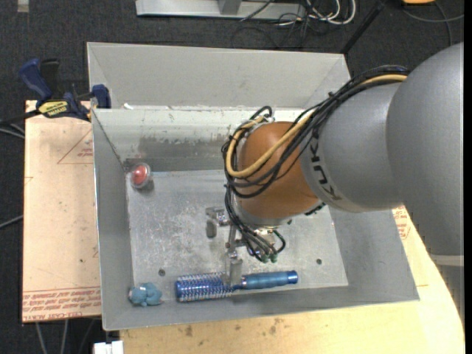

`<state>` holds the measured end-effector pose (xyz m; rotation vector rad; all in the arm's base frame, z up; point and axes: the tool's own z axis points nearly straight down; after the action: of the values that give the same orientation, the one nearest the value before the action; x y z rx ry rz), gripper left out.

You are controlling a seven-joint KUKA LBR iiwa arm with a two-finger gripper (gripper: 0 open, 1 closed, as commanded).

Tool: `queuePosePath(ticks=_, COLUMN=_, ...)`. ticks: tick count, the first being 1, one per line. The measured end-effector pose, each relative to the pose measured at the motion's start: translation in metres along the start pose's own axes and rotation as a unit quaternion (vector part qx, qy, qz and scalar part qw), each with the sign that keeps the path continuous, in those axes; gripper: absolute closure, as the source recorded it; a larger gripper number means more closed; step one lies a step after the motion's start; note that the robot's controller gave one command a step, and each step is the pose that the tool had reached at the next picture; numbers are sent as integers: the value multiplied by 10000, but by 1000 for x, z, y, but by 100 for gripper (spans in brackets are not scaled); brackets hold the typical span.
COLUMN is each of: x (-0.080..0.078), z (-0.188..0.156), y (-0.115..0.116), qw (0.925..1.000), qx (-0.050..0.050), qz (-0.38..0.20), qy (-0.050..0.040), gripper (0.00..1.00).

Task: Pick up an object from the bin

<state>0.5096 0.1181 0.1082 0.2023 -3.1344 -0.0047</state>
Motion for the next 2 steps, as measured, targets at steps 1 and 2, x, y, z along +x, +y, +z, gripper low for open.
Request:
queuePosePath(ticks=1, x=-15, z=34, y=82, qw=10000, qx=-9, qz=-1, qy=-59, gripper=0)
queuePosePath(ticks=2, x=26, z=30, y=-15, qw=9997, qx=17, qz=-225, qy=-51, gripper=0)
